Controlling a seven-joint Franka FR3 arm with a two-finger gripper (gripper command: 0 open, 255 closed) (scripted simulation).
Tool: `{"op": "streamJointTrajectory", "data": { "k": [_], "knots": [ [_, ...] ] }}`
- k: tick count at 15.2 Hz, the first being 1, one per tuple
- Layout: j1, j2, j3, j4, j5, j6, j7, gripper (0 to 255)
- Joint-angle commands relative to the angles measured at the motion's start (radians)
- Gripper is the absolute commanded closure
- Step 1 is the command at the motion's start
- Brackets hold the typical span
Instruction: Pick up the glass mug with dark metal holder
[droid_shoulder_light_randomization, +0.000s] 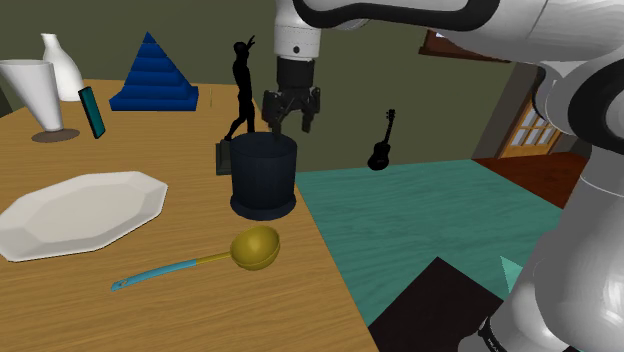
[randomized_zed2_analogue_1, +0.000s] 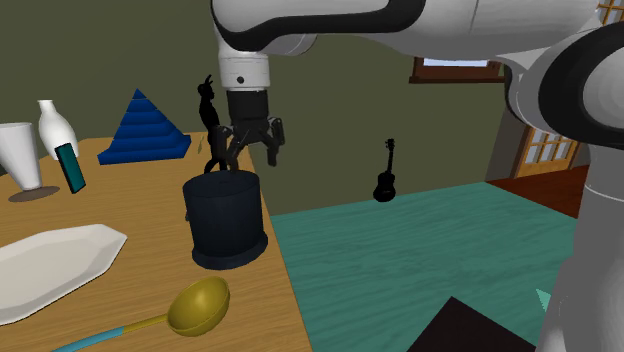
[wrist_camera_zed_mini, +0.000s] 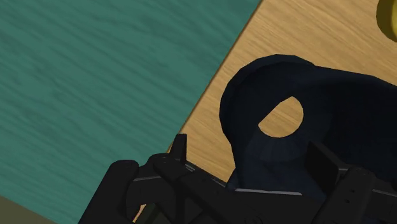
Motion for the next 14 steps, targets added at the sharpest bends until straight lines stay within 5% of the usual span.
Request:
{"op": "streamJointTrajectory", "data": {
  "k": [1,8,9,14],
  "knots": [
    [0.003,0.01,0.002,-0.005,-0.002,0.016,0.003,0],
    [-0.001,-0.01,0.0,-0.107,0.003,0.099,0.001,0],
    [-0.001,-0.008,0.0,-0.105,0.003,0.098,0.001,255],
    [-0.001,-0.009,0.001,-0.106,0.003,0.098,0.001,255]
  ]
}}
